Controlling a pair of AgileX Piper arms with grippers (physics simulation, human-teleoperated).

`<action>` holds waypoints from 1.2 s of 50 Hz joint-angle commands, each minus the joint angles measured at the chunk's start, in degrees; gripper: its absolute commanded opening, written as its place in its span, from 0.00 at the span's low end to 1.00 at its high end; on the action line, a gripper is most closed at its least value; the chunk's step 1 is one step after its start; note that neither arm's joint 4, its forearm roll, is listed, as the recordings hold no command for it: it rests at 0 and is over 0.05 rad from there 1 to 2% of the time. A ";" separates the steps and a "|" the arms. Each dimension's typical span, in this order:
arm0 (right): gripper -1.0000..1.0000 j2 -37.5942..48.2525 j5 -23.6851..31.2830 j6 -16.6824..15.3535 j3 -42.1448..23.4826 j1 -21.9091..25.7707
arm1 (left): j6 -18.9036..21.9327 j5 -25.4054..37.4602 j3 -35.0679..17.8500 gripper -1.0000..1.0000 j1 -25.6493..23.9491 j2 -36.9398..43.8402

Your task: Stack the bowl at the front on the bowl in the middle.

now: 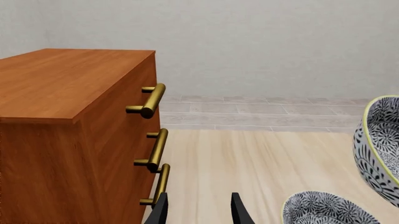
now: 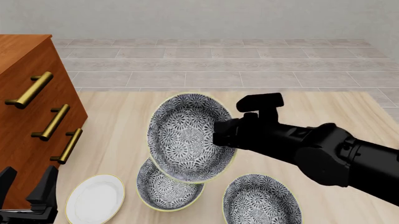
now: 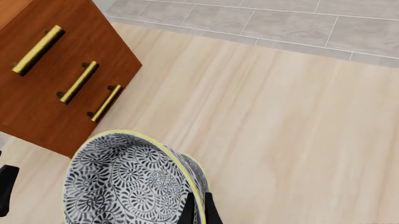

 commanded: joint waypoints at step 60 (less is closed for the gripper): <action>0.00 13.24 -3.84 -0.20 -2.57 7.22 | -0.28 -0.57 -0.35 1.00 -0.02 0.94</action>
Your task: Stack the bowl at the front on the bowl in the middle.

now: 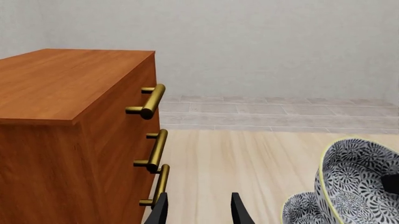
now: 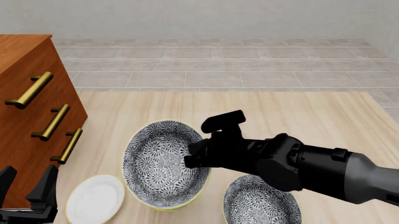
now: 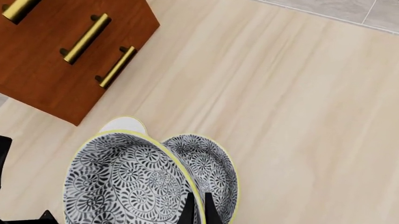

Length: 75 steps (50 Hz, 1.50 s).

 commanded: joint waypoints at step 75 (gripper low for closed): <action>1.00 13.22 -7.95 -0.66 0.06 -3.26 | -1.70 1.75 -0.87 1.00 -0.58 -1.10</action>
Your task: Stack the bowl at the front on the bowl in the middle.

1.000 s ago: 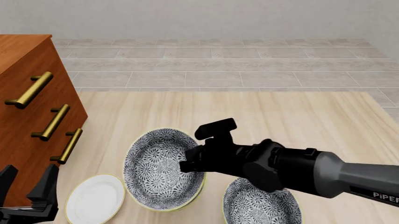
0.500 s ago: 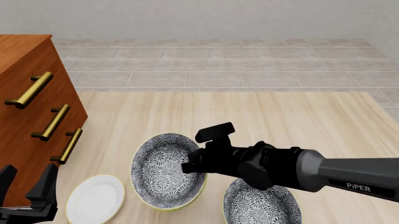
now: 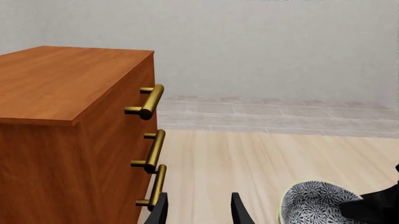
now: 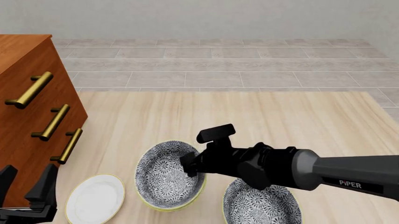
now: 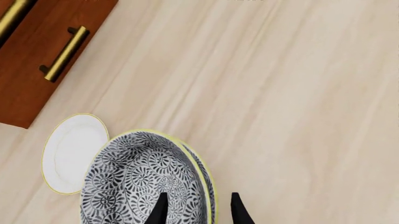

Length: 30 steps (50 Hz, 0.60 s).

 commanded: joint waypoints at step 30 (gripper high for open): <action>1.00 -10.09 5.70 -3.34 -0.78 0.35 | -0.39 2.88 -0.33 1.00 -0.55 -3.78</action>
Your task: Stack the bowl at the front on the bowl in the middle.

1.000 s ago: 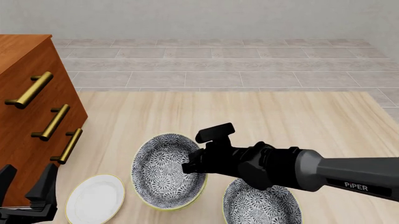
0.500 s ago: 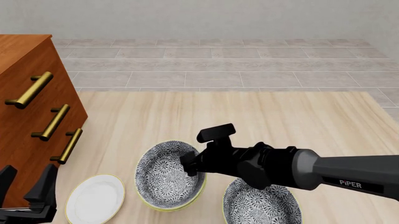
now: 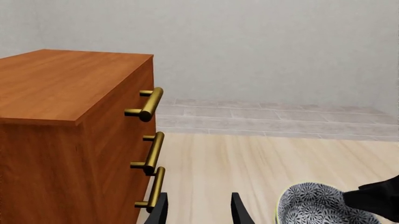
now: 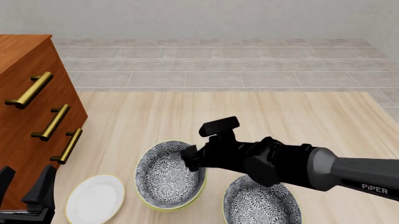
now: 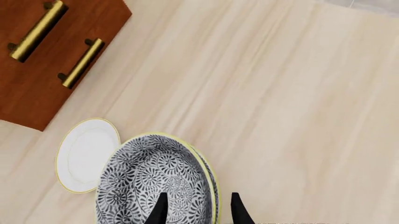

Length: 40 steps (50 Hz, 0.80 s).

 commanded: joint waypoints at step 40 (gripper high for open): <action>1.00 -27.13 15.04 -9.19 -2.79 -3.26 | -0.06 2.78 -0.53 1.00 -0.65 -2.71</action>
